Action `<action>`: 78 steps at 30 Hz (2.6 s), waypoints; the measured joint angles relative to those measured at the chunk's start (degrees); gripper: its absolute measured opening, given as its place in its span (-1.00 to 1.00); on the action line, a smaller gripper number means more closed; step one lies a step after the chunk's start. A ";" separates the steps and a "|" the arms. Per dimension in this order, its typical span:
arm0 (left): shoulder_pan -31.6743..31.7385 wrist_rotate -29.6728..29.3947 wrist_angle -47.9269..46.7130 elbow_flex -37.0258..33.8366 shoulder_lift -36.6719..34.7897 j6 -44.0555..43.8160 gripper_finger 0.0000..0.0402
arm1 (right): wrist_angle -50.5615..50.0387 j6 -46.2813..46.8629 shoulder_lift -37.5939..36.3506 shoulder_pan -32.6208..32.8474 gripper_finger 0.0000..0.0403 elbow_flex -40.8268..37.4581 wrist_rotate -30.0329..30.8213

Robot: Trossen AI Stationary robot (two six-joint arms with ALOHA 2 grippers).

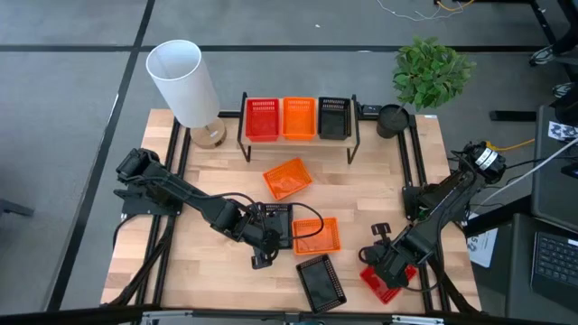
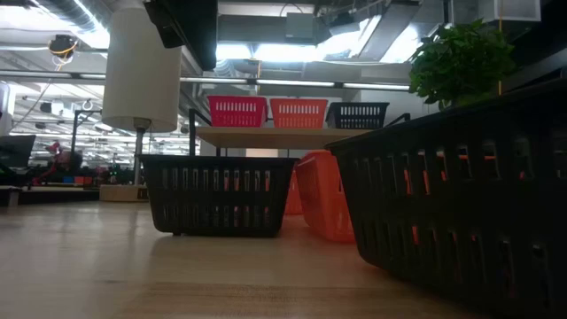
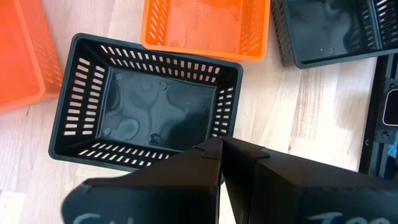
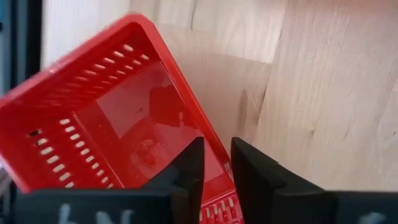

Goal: Stack baskets on shelf by color
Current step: Remove the top red basket from the red basket

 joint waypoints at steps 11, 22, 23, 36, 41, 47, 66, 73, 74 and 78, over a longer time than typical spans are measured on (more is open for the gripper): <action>0.00 -0.01 0.00 0.00 0.00 0.02 -0.99 | -1.31 -0.11 0.00 -0.02 -0.98 3.42 -0.67; -0.01 -0.01 0.00 0.00 0.00 0.22 -0.99 | -0.47 8.51 0.00 -0.02 -0.70 3.42 -1.10; 0.00 -0.01 0.00 0.00 0.00 0.22 -0.99 | 0.03 8.96 0.00 -0.02 -0.66 3.42 -1.11; -0.02 -0.01 0.00 0.00 0.00 0.22 -0.99 | 0.68 11.83 1.34 -0.02 -0.32 3.42 -1.07; -0.02 -0.01 -0.01 0.00 0.00 0.22 -0.99 | 0.62 11.76 2.58 -0.02 -0.35 3.42 -1.41; -0.02 0.01 -0.02 0.00 0.00 0.24 -0.99 | 0.61 11.78 3.52 -0.02 -0.42 3.42 -1.45; -0.02 -0.01 0.00 0.00 0.00 0.22 -0.99 | 0.66 11.96 3.54 -0.02 -0.96 3.42 -1.44; -0.02 -0.01 -0.01 0.00 0.00 0.22 -0.99 | -0.08 11.80 3.54 0.00 -0.99 4.55 -1.49; -0.02 -0.01 0.00 0.00 0.00 0.22 -0.99 | -0.68 11.76 3.54 0.00 -0.99 5.29 -1.48; -0.02 0.00 -0.02 0.00 0.00 0.22 -0.99 | -2.82 9.96 3.52 0.00 -1.00 8.74 -1.03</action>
